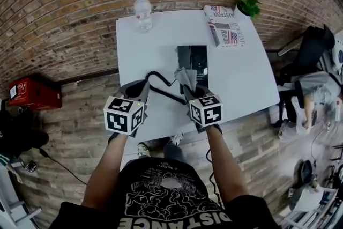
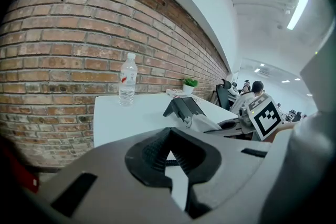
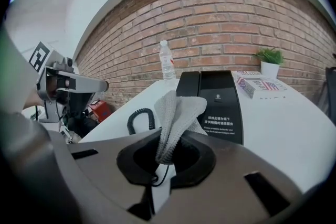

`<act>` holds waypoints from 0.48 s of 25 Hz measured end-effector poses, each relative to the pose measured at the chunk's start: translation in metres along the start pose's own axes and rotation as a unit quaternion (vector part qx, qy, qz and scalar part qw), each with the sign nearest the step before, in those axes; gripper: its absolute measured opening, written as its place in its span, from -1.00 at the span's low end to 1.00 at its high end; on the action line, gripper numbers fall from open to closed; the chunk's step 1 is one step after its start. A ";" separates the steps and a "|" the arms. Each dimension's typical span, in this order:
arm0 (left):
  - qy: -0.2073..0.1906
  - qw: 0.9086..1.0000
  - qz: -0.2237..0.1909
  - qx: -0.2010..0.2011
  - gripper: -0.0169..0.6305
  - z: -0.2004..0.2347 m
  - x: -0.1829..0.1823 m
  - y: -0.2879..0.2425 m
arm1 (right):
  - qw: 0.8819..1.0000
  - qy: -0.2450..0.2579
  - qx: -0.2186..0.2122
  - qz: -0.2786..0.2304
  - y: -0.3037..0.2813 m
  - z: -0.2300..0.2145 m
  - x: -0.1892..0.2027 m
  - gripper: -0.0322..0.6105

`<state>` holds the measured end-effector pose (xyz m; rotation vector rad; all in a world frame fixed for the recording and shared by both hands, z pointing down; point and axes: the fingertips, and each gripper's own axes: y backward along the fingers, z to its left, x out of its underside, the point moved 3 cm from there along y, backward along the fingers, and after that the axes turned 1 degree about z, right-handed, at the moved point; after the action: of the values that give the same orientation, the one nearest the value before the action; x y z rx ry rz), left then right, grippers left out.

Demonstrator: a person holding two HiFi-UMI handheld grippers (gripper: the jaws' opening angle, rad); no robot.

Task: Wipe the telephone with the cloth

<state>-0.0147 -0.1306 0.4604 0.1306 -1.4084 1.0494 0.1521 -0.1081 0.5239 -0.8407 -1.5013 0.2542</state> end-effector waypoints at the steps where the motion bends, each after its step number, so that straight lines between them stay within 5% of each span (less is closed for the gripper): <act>1: 0.000 1.000 0.000 0.001 -0.93 0.000 0.001 0.001 | 1.000 -0.001 0.001 0.001 0.001 0.001 0.003 -0.86; 12: -0.003 1.000 -0.001 0.012 -0.93 -0.004 0.011 0.015 | 1.000 -0.011 0.013 0.022 0.012 0.015 0.031 -0.86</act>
<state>-0.0237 -0.1140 0.4608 0.1525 -1.4010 1.0643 0.1457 -0.0754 0.5377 -0.8539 -1.4992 0.3154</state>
